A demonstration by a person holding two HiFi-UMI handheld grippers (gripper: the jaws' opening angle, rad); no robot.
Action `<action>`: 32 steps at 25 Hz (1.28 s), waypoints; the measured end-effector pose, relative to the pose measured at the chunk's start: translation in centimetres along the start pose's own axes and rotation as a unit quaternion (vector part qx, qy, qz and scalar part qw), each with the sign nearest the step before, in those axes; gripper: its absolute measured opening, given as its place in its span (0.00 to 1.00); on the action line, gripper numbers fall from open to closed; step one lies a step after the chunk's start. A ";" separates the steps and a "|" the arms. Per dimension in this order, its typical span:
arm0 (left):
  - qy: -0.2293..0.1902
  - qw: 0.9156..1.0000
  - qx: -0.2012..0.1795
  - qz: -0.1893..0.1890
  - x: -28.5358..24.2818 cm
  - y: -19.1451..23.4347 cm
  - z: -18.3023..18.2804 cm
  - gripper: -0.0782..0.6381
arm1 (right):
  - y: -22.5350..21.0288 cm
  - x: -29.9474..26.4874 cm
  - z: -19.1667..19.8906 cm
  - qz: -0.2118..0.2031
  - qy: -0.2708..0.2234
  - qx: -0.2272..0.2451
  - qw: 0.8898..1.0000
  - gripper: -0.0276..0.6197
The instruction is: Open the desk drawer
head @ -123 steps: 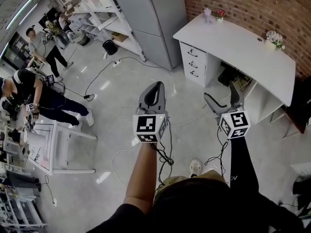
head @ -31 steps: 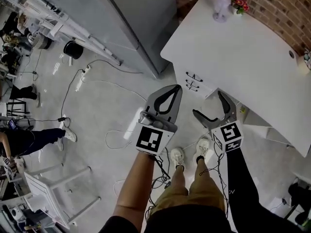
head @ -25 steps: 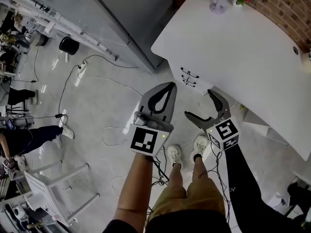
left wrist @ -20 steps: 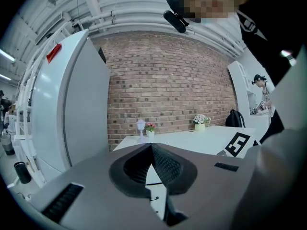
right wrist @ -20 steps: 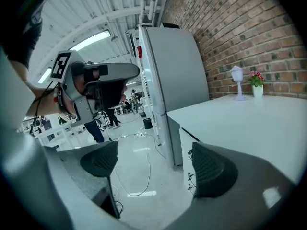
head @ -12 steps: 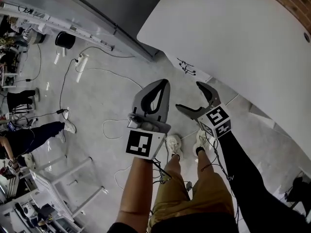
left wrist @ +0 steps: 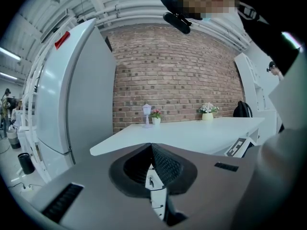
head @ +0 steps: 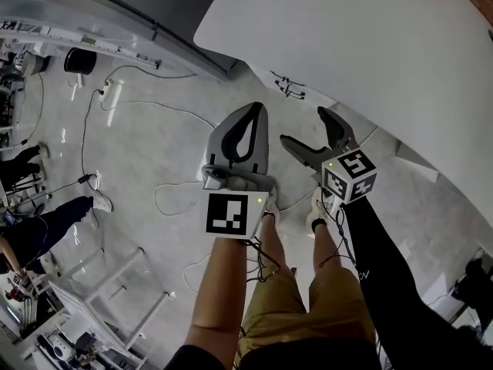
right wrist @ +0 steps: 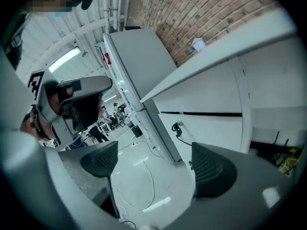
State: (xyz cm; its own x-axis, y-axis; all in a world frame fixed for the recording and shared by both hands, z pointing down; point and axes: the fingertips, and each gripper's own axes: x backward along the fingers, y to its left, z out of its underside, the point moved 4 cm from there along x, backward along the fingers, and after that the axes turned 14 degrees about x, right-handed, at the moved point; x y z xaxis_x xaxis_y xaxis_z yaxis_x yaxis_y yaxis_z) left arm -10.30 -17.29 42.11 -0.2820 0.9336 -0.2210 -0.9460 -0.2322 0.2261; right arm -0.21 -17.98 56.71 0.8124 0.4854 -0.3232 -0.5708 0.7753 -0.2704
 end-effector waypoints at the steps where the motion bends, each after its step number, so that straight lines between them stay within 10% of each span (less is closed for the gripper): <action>1: -0.001 1.000 0.000 0.003 -0.4 0.3 0.4 0.12 | -0.3 -0.3 0.4 0.009 0.000 -0.008 1.000 0.80; 13: -0.006 0.999 0.032 0.018 -2.5 5.6 2.7 0.12 | -2.5 -5.0 3.1 0.099 -0.032 -0.129 0.986 0.72; 18: 0.013 0.999 0.037 0.033 -2.8 7.0 3.3 0.12 | -3.3 -6.9 3.3 0.126 -0.040 -0.165 0.978 0.50; 32: 0.040 0.996 0.042 0.065 -4.6 8.7 4.3 0.12 | -6.8 -9.3 4.9 0.181 -0.142 -0.365 0.902 0.50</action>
State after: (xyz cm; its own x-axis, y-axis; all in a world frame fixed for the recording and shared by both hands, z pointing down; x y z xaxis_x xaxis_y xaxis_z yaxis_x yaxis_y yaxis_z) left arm -16.55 -22.45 49.16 -0.4155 0.8720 -0.2589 -0.8853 -0.3223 0.3353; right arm -3.28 -25.79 66.00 0.4959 0.8176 -0.2926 -0.6465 0.1227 -0.7530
